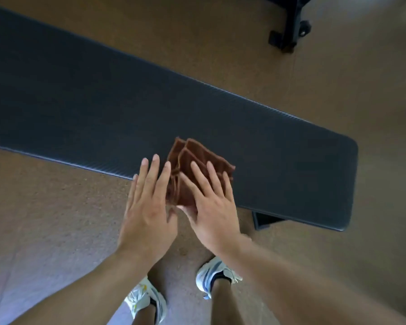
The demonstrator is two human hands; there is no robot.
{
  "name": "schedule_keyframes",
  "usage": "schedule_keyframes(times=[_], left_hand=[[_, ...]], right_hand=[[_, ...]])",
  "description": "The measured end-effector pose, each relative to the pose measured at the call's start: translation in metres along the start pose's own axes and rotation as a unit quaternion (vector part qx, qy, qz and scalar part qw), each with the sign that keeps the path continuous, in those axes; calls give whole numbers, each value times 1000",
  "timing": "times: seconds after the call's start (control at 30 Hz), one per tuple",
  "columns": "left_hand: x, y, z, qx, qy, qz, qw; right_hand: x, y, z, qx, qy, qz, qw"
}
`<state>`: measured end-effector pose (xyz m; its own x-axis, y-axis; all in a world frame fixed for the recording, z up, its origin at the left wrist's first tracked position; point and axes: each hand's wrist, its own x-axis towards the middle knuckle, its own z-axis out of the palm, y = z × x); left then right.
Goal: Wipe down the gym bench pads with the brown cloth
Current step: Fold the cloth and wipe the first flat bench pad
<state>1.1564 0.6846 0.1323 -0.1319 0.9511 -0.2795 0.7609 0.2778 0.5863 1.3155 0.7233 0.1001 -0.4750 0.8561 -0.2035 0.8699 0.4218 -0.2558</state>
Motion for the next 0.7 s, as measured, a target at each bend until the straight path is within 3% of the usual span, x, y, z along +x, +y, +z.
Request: schedule_keyframes(times=[0.13,0.3,0.37,0.43,0.53,0.63,0.7], left_hand=[[25,25,3,7,10,26,1000],[56,70,17,-12,21,-11,1000],[64,82,25,0,-1,-13,1000],[70,85,28,44,-52,-32,997],[78,91,26,155,-160,-61,973],[84,98,25,237,-203,-72,947],[87,103,27,269,-213,-79,936]], right_hand=[[14,30,-13,-4,-38,12,999],[147,83,-56,101,-36,176,978],[176,103,-68,90,-48,208,973],[159,107,-61,69,-24,180,981],[50,97,-40,37,34,155,987],[-45,97,-33,13,-56,114,992],[-36,117,-36,22,-89,89,992]])
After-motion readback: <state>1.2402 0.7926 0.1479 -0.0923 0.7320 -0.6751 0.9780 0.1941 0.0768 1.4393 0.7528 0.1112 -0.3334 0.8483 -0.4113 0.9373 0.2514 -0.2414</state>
